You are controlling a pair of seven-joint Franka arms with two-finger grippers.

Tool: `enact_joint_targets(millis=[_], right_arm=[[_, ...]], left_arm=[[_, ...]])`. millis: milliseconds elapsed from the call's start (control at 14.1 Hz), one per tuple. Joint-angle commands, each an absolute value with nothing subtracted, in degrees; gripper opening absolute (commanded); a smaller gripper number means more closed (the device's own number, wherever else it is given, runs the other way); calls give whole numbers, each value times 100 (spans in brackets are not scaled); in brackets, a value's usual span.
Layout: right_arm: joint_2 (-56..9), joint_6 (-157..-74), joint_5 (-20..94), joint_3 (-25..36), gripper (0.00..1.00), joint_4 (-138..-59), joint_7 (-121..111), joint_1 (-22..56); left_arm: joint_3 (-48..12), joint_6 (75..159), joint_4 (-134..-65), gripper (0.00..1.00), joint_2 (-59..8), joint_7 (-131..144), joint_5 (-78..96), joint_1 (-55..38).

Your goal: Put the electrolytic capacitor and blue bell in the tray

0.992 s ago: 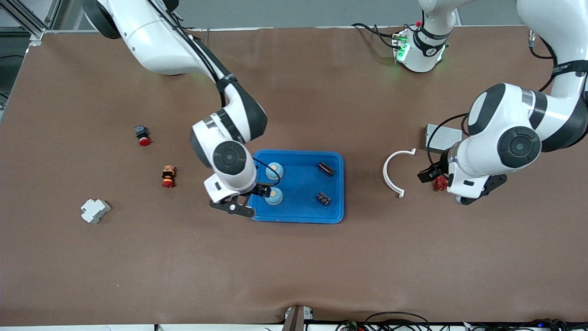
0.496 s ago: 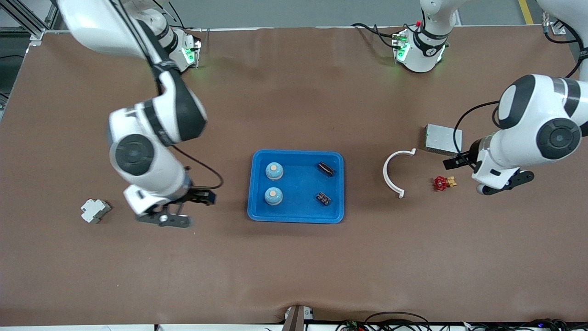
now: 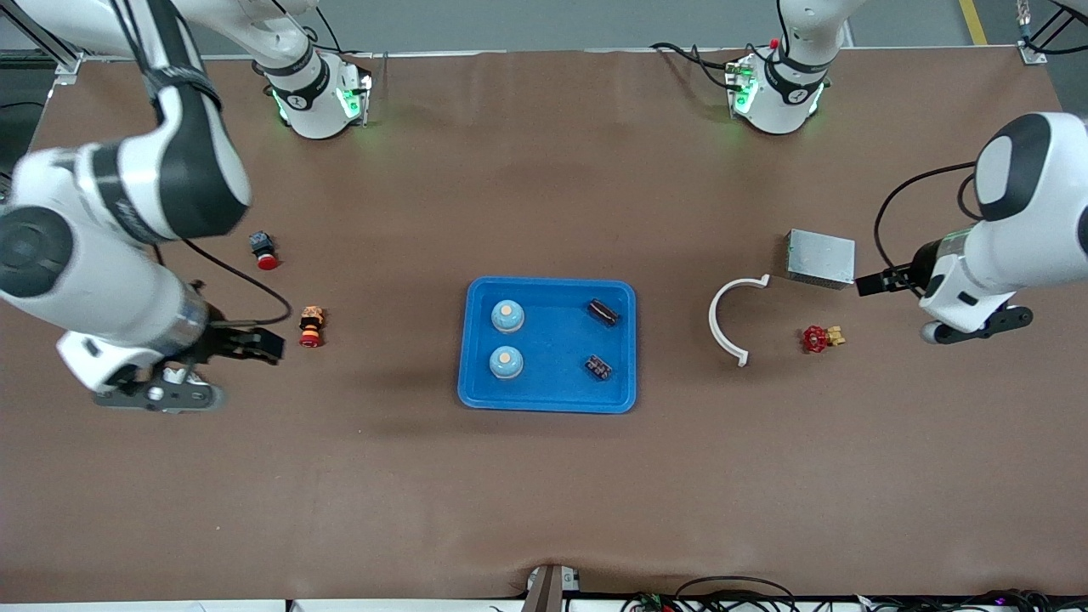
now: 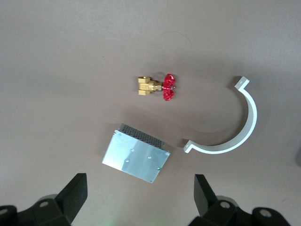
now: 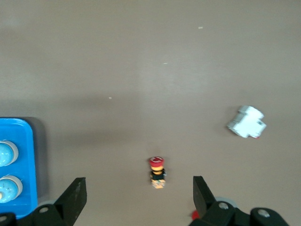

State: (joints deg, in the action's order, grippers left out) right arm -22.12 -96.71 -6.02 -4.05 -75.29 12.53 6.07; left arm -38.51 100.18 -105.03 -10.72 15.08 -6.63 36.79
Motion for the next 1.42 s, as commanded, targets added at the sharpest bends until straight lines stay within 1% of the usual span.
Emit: enact_joint_targets(millis=[0,212,425,708,1133,1346], right_arm=[[-1504,-9686,-633,-519,100,-8165,969,274],[-1100,-9668,-633,-519,100,-8262,213,-69],[-836,-9379,-572,-519,100,-8262,-202,-473],[-686,-9176,-423,-519,100,-8253,-193,-747],[-563,-8755,544,-519,100,-8271,-193,-1423],[-466,-8640,563,-527,100,-8271,-106,-1406]], left_arm=[[-3920,10213,-10959,100,-484,1029,-344,4034],[-3920,10266,-11048,100,-212,1028,-150,4061],[-3911,10248,-11048,100,61,1028,-62,4061],[-3920,10388,-10969,100,88,1028,79,4061],[-3929,10310,-9793,100,-44,-237,158,4025],[-3929,10310,-9563,100,-105,165,395,4043]])
